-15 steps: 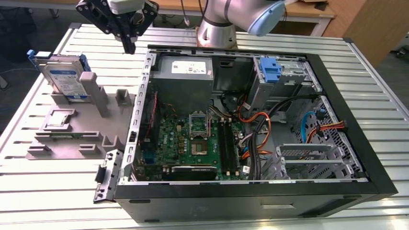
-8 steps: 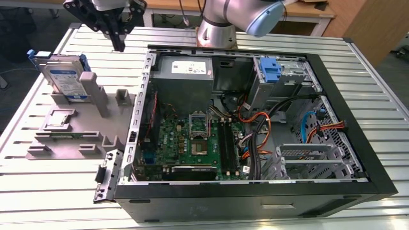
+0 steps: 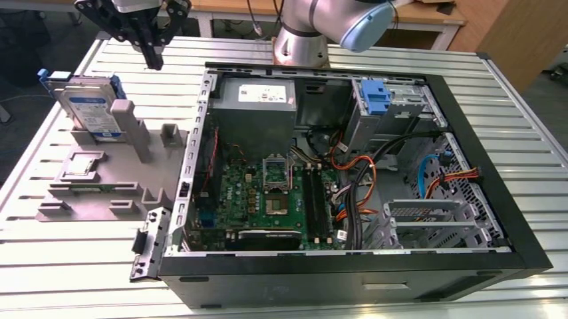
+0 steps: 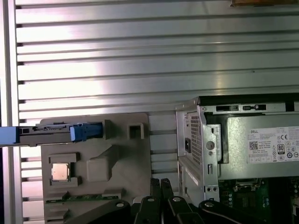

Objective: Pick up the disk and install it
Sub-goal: 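Reach for the disk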

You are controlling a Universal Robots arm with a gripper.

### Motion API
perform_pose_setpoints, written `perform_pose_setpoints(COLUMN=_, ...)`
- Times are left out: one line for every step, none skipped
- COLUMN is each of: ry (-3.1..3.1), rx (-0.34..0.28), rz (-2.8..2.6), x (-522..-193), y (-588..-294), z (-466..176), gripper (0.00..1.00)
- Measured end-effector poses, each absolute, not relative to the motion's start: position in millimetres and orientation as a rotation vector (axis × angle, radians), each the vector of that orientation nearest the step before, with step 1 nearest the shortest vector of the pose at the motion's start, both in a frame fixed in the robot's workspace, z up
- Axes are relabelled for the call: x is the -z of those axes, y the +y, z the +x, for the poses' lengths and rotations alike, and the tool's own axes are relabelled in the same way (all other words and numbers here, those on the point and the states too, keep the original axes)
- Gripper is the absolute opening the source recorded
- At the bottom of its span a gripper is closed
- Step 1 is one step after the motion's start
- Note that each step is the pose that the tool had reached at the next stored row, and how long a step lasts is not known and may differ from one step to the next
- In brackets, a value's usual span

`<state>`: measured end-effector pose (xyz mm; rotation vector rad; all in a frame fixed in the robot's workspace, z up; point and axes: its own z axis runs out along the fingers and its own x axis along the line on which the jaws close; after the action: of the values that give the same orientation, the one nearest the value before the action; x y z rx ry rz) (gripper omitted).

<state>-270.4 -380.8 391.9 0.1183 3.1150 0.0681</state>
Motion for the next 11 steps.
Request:
perform_pose_setpoints(ry=3.115, rx=-0.068, rz=0.118, x=-391.9, y=-380.6, z=-271.9, gripper=0.15)
perform_pose_setpoints(ry=3.115, rx=-0.068, rz=0.118, x=-391.8, y=-380.5, z=-273.1, gripper=0.15)
perform_pose_setpoints(ry=3.115, rx=-0.068, rz=0.118, x=-391.8, y=-380.5, z=-273.3, gripper=0.15)
perform_pose_setpoints(ry=3.115, rx=-0.068, rz=0.118, x=-391.8, y=-380.5, z=-273.3, gripper=0.15)
perform_pose_setpoints(ry=3.115, rx=-0.068, rz=0.118, x=-391.9, y=-380.5, z=-273.5, gripper=0.15)
perform_pose_setpoints(ry=3.115, rx=-0.068, rz=0.118, x=-391.8, y=-380.5, z=-273.7, gripper=0.15)
perform_pose_setpoints(ry=3.115, rx=-0.068, rz=0.118, x=-391.8, y=-380.5, z=-273.7, gripper=0.15)
perform_pose_setpoints(ry=3.115, rx=-0.068, rz=0.118, x=-391.8, y=-380.5, z=-273.8, gripper=0.15)
perform_pose_setpoints(ry=3.115, rx=-0.068, rz=0.118, x=-391.9, y=-380.5, z=-274.3, gripper=0.15)
perform_pose_setpoints(ry=3.115, rx=-0.068, rz=0.118, x=-391.8, y=-380.5, z=-274.9, gripper=0.15)
perform_pose_setpoints(ry=3.115, rx=-0.068, rz=0.118, x=-391.9, y=-380.5, z=-275.4, gripper=0.15)
